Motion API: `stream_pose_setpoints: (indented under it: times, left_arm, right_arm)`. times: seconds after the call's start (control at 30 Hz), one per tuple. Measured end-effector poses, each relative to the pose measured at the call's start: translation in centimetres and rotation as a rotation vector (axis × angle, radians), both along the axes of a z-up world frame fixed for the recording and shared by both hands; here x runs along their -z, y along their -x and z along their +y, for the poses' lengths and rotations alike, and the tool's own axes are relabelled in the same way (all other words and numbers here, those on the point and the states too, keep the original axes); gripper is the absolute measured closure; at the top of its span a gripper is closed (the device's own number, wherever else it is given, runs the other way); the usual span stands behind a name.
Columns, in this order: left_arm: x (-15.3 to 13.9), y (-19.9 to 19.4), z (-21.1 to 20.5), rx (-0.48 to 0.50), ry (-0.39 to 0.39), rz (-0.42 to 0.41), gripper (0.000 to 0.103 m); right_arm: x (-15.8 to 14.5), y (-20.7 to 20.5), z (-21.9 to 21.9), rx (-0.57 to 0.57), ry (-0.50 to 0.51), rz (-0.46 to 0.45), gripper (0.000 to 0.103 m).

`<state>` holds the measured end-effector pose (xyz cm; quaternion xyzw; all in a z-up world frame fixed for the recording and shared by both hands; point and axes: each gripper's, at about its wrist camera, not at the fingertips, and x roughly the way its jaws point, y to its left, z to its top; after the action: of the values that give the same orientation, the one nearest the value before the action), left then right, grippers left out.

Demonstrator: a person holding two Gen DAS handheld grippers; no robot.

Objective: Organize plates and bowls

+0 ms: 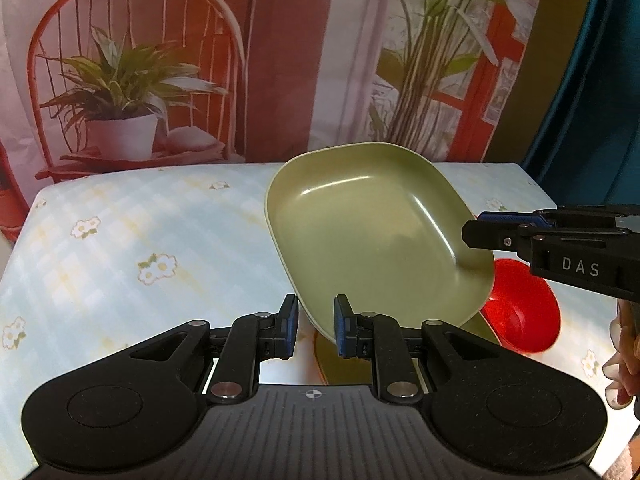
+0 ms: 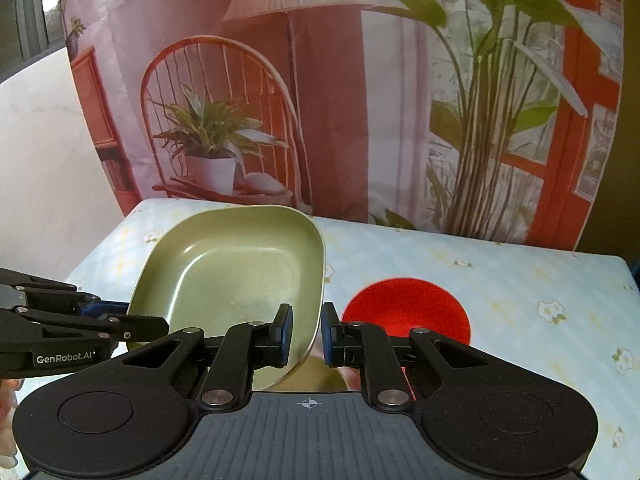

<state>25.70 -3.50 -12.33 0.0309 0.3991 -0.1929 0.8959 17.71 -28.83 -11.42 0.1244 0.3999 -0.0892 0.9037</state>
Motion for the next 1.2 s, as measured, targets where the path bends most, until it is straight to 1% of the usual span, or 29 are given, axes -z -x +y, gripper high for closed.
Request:
stream_pose_setpoints:
  times: [0.33, 0.5, 0.93, 1.2]
  left_arm:
    - [0.6, 2.0, -0.9, 0.019, -0.002, 0.017, 0.082]
    - [1.6, 2.5, -1.0, 0.019, 0.001, 0.047, 0.082]
    - [4.1, 3.0, -1.7, 0.051, -0.026, 0.122, 0.082]
    - [4.6, 2.8, -1.5, 0.053, -0.038, 0.134, 0.082]
  right_arm:
    - [0.1, 2.6, 0.0, 0.012, -0.004, 0.007, 0.089]
    - [0.7, 3.3, 0.2, 0.008, -0.009, 0.026, 0.089]
    - [2.1, 5.1, 0.9, 0.005, -0.018, 0.076, 0.089]
    - [3.2, 5.9, 1.3, 0.018, -0.030, 0.099, 0.089]
